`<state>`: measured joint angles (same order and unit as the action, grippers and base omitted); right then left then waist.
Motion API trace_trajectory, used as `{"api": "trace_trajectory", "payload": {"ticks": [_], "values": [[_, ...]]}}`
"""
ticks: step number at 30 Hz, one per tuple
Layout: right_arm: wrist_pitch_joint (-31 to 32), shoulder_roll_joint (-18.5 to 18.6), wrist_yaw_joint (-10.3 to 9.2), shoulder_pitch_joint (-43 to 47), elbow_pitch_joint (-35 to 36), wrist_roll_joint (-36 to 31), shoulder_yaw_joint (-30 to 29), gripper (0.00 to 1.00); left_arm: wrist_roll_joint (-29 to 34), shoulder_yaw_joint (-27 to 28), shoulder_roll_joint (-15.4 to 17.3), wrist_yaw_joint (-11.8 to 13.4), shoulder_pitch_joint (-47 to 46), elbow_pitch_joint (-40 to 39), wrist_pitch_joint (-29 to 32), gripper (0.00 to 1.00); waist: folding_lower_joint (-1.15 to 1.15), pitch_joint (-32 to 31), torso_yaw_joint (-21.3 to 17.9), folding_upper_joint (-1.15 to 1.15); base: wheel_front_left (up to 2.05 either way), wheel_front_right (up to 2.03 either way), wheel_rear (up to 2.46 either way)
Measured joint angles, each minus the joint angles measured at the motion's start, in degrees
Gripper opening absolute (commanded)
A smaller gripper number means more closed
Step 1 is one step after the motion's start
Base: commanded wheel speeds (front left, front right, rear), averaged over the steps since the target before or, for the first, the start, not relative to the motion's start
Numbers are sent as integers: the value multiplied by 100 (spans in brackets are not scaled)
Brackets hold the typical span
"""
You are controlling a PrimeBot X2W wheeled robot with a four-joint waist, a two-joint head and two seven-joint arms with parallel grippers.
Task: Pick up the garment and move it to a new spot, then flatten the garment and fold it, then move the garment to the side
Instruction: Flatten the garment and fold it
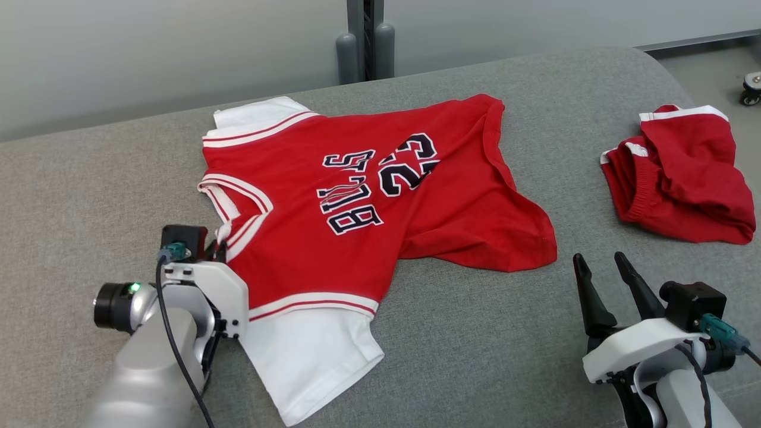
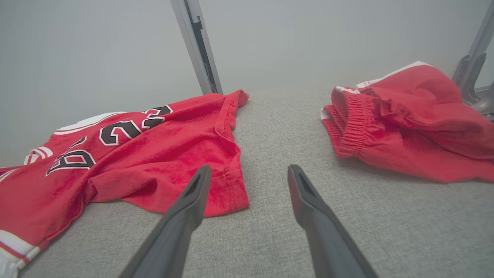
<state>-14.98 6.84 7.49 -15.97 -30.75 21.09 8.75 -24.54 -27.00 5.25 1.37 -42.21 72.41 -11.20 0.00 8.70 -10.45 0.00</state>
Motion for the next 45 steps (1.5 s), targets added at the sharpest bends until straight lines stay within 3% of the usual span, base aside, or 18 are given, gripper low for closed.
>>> {"api": "trace_trajectory", "payload": {"ticks": [13,14,15,19,26,32,38,45], "values": [[0,-94,0,-192,10,29,59,100,512,-449,1022,223,-861,83,311,0,0,137,-167,0,0,0,0],[0,-96,0,-194,8,29,58,100,531,-476,1025,223,-862,91,334,16,0,141,-185,0,0,0,0],[0,-100,0,-196,5,33,54,100,531,-488,1017,225,-862,94,345,100,0,142,-201,0,0,0,0],[0,-104,0,-196,-10,36,23,100,500,-500,970,183,-861,97,394,100,0,125,-212,0,0,0,0],[0,-89,0,-189,9,9,-68,100,356,-426,790,245,-774,66,-52,100,0,-4,-88,0,0,0,0],[-1,-67,0,-55,109,-27,-125,100,53,-107,693,377,-492,-402,-357,100,0,-215,121,0,0,0,0],[0,-27,0,151,382,-27,-182,100,-26,393,675,632,446,-2121,-379,100,0,-424,394,0,0,0,0],[0,21,0,387,613,-32,-191,100,47,991,390,786,1966,-3783,-379,100,0,-671,634,0,0,0,0]]}}
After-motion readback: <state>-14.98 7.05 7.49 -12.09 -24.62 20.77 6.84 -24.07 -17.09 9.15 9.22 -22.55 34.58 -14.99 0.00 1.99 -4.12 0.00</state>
